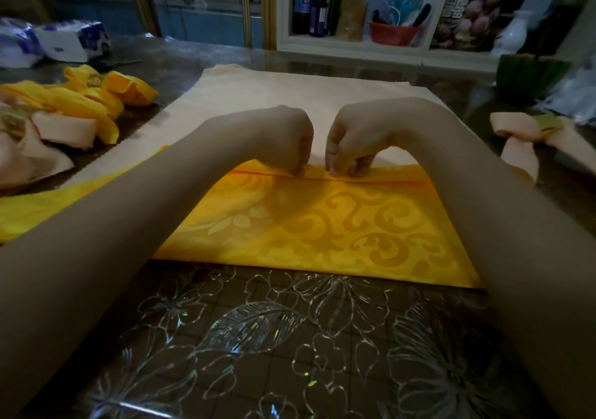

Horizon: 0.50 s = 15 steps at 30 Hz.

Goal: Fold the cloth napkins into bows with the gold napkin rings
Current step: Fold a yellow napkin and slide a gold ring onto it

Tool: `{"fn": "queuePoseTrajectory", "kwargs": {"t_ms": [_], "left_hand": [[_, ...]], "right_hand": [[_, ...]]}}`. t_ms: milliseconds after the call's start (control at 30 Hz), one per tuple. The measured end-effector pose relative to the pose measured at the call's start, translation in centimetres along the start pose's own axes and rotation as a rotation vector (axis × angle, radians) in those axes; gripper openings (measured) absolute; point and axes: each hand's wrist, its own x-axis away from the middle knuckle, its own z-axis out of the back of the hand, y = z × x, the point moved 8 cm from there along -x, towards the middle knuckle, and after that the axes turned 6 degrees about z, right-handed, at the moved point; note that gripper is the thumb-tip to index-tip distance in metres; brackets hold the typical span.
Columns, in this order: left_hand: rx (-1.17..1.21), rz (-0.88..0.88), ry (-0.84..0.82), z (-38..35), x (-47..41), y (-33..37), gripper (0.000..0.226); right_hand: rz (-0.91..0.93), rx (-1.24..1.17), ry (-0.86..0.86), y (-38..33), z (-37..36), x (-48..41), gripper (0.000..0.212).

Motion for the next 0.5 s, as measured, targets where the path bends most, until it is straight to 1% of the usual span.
{"fn": "queuePoseTrajectory", "kwargs": {"t_ms": [67,133,267,400,500], "left_hand": [[0.032,-0.003,0.022,-0.3,-0.6,-0.3,0.036],[0.03,-0.018,-0.004,-0.7,-0.9,-0.3,0.037],[0.038,-0.05,0.009,-0.6,-1.0,0.1,0.035],[0.052,-0.051,0.091,-0.4,-1.3,-0.1,0.033],[0.083,-0.05,0.126,-0.4,-1.6,-0.5,0.033]], "right_hand": [[0.029,0.042,0.037,-0.2,0.1,0.0,0.014],[0.038,0.06,0.026,-0.4,-0.1,0.0,0.012],[0.032,0.053,0.035,-0.4,-0.4,-0.2,0.023],[0.047,0.125,0.155,-0.6,-0.1,-0.6,0.02],[0.054,0.162,0.259,-0.4,0.1,-0.8,0.021]]}}
